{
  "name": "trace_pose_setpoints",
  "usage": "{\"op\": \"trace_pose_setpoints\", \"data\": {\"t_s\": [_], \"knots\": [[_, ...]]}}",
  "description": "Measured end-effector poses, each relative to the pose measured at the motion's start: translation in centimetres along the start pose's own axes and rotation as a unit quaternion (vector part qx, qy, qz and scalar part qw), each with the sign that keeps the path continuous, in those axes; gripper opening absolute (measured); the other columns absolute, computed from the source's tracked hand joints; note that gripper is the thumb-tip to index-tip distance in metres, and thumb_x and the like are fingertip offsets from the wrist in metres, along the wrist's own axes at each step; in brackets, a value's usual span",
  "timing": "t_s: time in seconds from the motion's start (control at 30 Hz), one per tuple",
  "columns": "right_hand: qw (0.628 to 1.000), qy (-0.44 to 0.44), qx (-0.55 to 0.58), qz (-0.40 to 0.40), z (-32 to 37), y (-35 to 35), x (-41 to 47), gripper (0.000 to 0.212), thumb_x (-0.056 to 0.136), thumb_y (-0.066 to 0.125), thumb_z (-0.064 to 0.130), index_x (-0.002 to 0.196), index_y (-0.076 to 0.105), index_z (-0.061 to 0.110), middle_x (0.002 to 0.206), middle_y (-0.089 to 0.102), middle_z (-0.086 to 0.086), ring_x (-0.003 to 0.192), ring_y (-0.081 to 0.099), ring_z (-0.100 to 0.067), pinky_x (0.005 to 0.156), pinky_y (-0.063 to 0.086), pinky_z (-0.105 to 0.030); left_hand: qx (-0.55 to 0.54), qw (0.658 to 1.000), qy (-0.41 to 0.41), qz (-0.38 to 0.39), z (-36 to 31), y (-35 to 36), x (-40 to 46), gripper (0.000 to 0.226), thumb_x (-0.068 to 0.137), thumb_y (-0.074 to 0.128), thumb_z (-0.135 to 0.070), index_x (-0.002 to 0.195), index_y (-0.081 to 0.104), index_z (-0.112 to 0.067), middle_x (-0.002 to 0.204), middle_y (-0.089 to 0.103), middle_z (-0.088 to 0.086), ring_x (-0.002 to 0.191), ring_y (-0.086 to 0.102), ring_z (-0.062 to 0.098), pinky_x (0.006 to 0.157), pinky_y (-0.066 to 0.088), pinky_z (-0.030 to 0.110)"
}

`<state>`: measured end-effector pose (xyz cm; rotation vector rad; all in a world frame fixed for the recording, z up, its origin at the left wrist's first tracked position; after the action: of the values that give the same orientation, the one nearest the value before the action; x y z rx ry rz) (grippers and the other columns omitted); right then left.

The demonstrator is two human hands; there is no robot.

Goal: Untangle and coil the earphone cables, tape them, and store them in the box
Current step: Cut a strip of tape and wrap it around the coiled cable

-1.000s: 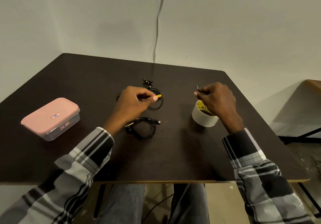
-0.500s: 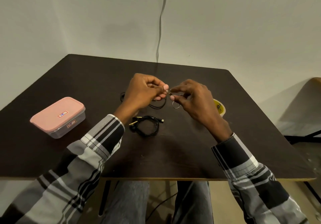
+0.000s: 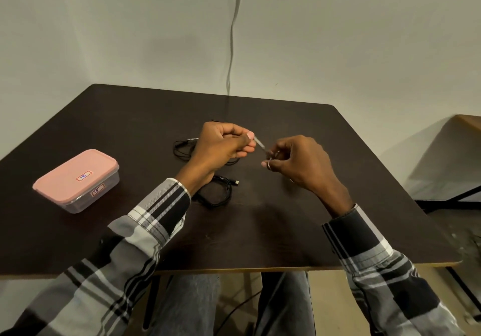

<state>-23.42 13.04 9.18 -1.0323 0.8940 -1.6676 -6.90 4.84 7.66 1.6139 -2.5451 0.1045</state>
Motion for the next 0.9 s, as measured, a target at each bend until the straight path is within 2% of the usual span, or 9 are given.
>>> {"op": "trace_pose_setpoints", "data": {"t_s": [0.07, 0.13, 0.23, 0.4, 0.5, 0.6, 0.7, 0.8, 0.9], "knots": [[0.995, 0.062, -0.079, -0.021, -1.7, -0.8, 0.2, 0.031, 0.074, 0.080, 0.053, 0.089, 0.070, 0.027, 0.083, 0.066, 0.010, 0.079, 0.062, -0.012, 0.062, 0.043, -0.027, -0.006, 1.000, -0.001, 0.003, 0.1, 0.2, 0.1, 0.012, 0.089, 0.071, -0.017, 0.095, 0.074, -0.007, 0.089, 0.077, 0.012, 0.085, 0.075, 0.018, 0.076, 0.060, 0.026], [0.983, 0.116, -0.139, 0.009, -3.3, -1.1, 0.1, 0.040, 0.072, 0.080, 0.056, 0.095, 0.068, 0.026, 0.092, 0.065, 0.004, 0.084, 0.059, -0.020, 0.069, 0.043, -0.032, -0.007, 1.000, -0.002, -0.003, 0.3, -0.2, 0.3, 0.010, 0.089, 0.071, -0.020, 0.095, 0.074, -0.012, 0.092, 0.077, 0.008, 0.089, 0.074, 0.016, 0.078, 0.059, 0.026], [0.976, 0.143, -0.158, 0.045, -4.6, -0.3, 0.1, 0.033, 0.077, 0.080, 0.042, 0.101, 0.069, 0.022, 0.101, 0.067, -0.002, 0.086, 0.060, -0.024, 0.073, 0.048, -0.035, -0.004, 1.000, -0.011, -0.014, 0.7, -0.7, 0.6, 0.007, 0.090, 0.070, -0.018, 0.095, 0.074, -0.015, 0.092, 0.077, 0.005, 0.090, 0.074, 0.015, 0.081, 0.059, 0.027], [0.982, 0.150, -0.116, 0.012, -5.3, 0.8, 0.9, 0.024, 0.081, 0.072, 0.021, 0.105, 0.071, 0.018, 0.104, 0.069, -0.008, 0.091, 0.065, -0.031, 0.079, 0.057, -0.043, 0.007, 1.000, -0.017, -0.013, 1.1, -0.4, 0.4, 0.007, 0.089, 0.070, -0.015, 0.095, 0.073, -0.012, 0.096, 0.076, 0.013, 0.094, 0.073, 0.020, 0.083, 0.058, 0.031], [0.990, 0.128, -0.054, -0.030, -5.1, 0.8, 1.0, 0.023, 0.080, 0.075, 0.017, 0.102, 0.075, 0.017, 0.098, 0.071, -0.004, 0.088, 0.065, -0.025, 0.073, 0.053, -0.035, 0.038, 0.999, -0.023, -0.006, 1.4, -0.7, 0.5, 0.013, 0.087, 0.073, -0.019, 0.098, 0.073, -0.014, 0.100, 0.075, 0.015, 0.098, 0.071, 0.024, 0.083, 0.058, 0.031], [0.990, 0.079, 0.102, -0.051, -3.9, 0.5, 0.8, 0.019, 0.079, 0.080, 0.014, 0.098, 0.078, 0.018, 0.091, 0.074, 0.003, 0.084, 0.067, -0.015, 0.073, 0.052, -0.031, 0.082, 0.996, -0.031, 0.016, 1.7, -1.3, 0.7, 0.036, 0.084, 0.076, -0.030, 0.116, 0.068, -0.017, 0.110, 0.073, 0.005, 0.104, 0.069, 0.014, 0.084, 0.058, 0.024], [0.965, 0.014, 0.258, -0.044, -2.3, 0.3, 0.3, 0.019, 0.080, 0.081, 0.007, 0.097, 0.078, 0.014, 0.093, 0.077, 0.002, 0.088, 0.072, -0.015, 0.081, 0.061, -0.037, 0.082, 0.994, -0.038, 0.068, 1.7, -1.8, 0.9, 0.070, 0.079, 0.078, -0.037, 0.140, 0.050, -0.016, 0.136, 0.058, -0.003, 0.124, 0.055, 0.009, 0.101, 0.048, 0.025], [0.953, -0.051, 0.297, -0.040, -1.1, 0.5, 0.4, 0.018, 0.082, 0.077, 0.001, 0.099, 0.078, 0.008, 0.097, 0.076, -0.001, 0.093, 0.072, -0.016, 0.081, 0.061, -0.032, 0.071, 0.992, -0.036, 0.100, 1.2, -2.5, 0.9, 0.088, 0.071, 0.078, -0.044, 0.147, 0.040, -0.018, 0.144, 0.051, -0.003, 0.131, 0.049, 0.010, 0.110, 0.042, 0.033], [0.941, -0.085, 0.325, -0.028, -0.3, 0.7, 0.4, 0.018, 0.084, 0.074, -0.002, 0.100, 0.077, 0.006, 0.099, 0.076, -0.003, 0.095, 0.072, -0.013, 0.078, 0.059, -0.023, 0.069, 0.991, -0.020, 0.110, 0.6, -2.9, 0.7, 0.088, 0.070, 0.076, -0.045, 0.146, 0.041, -0.018, 0.143, 0.052, -0.003, 0.128, 0.052, 0.007, 0.107, 0.045, 0.029]]}}
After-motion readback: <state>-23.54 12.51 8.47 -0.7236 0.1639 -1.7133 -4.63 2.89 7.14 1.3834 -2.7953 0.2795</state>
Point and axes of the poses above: each hand's wrist, its own x-axis towards the middle knuckle, its own y-axis out of the palm, z = x × y, the point moved 3 cm from there along x, towards the middle knuckle
